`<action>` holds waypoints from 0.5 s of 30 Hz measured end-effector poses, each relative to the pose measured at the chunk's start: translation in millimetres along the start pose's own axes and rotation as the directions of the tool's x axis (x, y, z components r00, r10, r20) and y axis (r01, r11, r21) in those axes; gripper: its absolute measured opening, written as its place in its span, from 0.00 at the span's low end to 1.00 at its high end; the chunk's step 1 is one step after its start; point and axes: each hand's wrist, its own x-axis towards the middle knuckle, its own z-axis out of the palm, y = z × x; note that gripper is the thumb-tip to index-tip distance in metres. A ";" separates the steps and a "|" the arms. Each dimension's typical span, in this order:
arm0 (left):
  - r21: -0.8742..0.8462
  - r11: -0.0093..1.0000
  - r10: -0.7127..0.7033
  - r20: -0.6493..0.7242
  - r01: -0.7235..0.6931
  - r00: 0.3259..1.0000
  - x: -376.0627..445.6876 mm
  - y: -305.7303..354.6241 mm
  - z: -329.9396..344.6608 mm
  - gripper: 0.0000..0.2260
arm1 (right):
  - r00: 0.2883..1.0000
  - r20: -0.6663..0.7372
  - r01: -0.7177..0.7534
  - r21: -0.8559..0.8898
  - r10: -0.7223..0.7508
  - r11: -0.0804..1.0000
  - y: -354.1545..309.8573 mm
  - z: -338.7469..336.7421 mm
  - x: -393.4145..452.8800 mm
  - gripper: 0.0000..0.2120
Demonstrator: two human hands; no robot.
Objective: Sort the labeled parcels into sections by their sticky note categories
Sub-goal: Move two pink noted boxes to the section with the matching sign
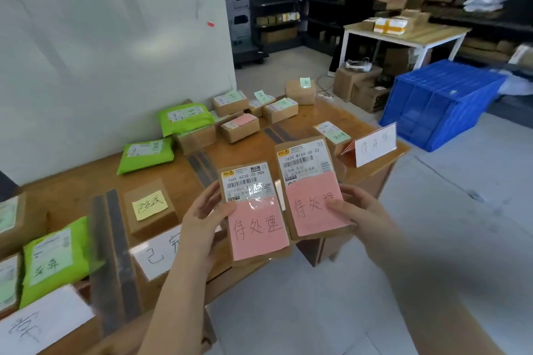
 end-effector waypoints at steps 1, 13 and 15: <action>-0.006 1.000 -0.003 -0.002 0.003 1.000 1.9 -3.5 12.7 0.18 | 1.000 -0.006 -0.003 -0.001 0.003 1.000 -2.9 -12.2 3.2 0.13; -0.012 1.000 0.017 -0.020 -0.018 1.000 12.3 -44.3 189.0 0.17 | 0.999 0.001 -0.036 0.022 0.036 0.999 -41.5 -181.1 55.5 0.16; -0.006 1.000 0.018 -0.024 -0.019 1.000 14.1 -51.2 212.6 0.17 | 0.999 0.004 -0.041 0.041 0.041 0.998 -45.2 -203.1 65.6 0.18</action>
